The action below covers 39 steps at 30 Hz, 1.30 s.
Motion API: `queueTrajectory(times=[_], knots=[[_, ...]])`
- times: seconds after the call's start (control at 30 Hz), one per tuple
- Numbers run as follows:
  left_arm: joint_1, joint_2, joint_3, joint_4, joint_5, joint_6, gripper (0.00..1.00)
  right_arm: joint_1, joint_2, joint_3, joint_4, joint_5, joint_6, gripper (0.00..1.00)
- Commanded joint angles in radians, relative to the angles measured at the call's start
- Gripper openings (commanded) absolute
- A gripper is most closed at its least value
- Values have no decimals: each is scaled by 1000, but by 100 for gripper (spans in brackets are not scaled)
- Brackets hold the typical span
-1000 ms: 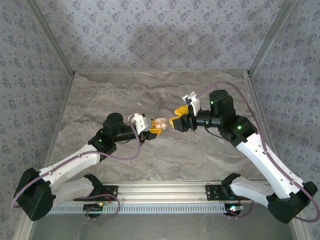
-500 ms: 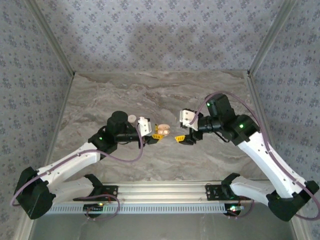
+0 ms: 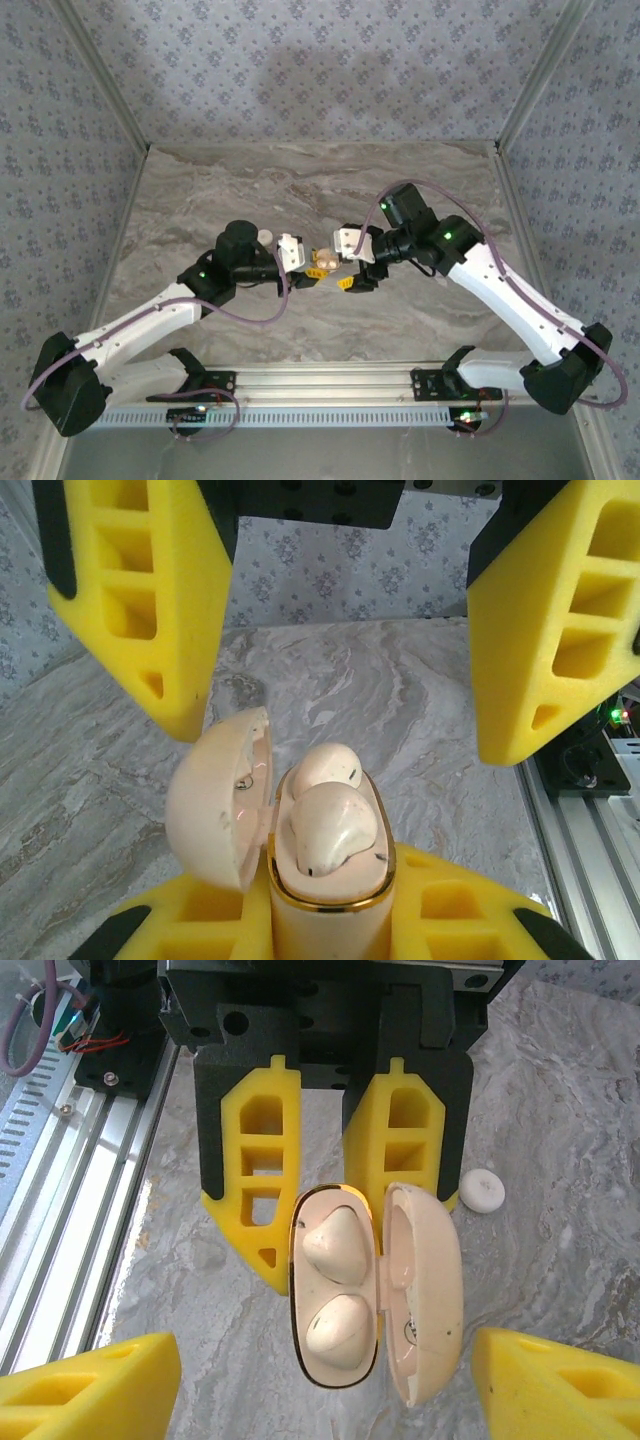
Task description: Insert the wireless bluetooth earbuds into the charging case
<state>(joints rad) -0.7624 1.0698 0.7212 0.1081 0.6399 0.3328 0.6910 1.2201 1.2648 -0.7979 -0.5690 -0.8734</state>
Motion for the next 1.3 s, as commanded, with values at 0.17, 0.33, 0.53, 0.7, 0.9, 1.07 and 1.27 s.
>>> queueTrajectory(times=[0.17, 0.33, 0.53, 0.7, 0.9, 1.07, 1.27], knots=[[-10, 5, 32, 11, 19, 22, 13, 16, 24, 39, -7, -67, -28, 74], [-10, 6, 27, 21, 2, 15, 13, 19, 15, 45, -44, -95, -29, 66], [-11, 5, 21, 30, -17, 11, 13, 21, -33, 37, -103, -108, -26, 55], [-12, 7, 20, 36, -5, 7, 13, 6, -108, -19, -51, -33, 22, 54], [-17, 4, 20, 36, 6, 9, 12, -6, -130, -62, 81, 40, 54, 52], [-18, -1, 20, 36, 6, 11, 12, -5, -97, -61, 117, 4, 39, 49], [-19, -1, 21, 35, 6, 13, 12, -1, -66, -56, 111, -55, 22, 44]])
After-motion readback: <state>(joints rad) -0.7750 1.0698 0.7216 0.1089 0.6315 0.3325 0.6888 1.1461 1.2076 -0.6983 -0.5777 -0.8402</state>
